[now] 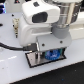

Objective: Insert the blue gear onto the right peg, followed by the red gear

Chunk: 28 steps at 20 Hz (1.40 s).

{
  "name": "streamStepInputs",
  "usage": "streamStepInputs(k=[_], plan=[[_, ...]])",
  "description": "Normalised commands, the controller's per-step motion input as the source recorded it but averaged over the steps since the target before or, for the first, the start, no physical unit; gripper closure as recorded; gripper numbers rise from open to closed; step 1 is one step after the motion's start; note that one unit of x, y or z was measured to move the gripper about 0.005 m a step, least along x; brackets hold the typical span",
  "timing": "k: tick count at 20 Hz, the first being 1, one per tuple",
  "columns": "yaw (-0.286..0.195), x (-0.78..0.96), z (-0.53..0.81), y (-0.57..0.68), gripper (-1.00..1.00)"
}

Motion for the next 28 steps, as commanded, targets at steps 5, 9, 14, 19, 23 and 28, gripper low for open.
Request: streamStepInputs(k=[5,9,14,19,23,28], plan=[[0.0,0.01,0.05,0.07,-1.0],[0.0,-0.03,0.34,0.1,-1.0],[0.0,-0.09,0.42,0.1,-1.0],[0.0,-0.33,0.34,0.14,-1.0],[0.0,-0.38,0.19,0.2,-1.0],[0.0,-0.48,0.01,0.22,-1.0]])
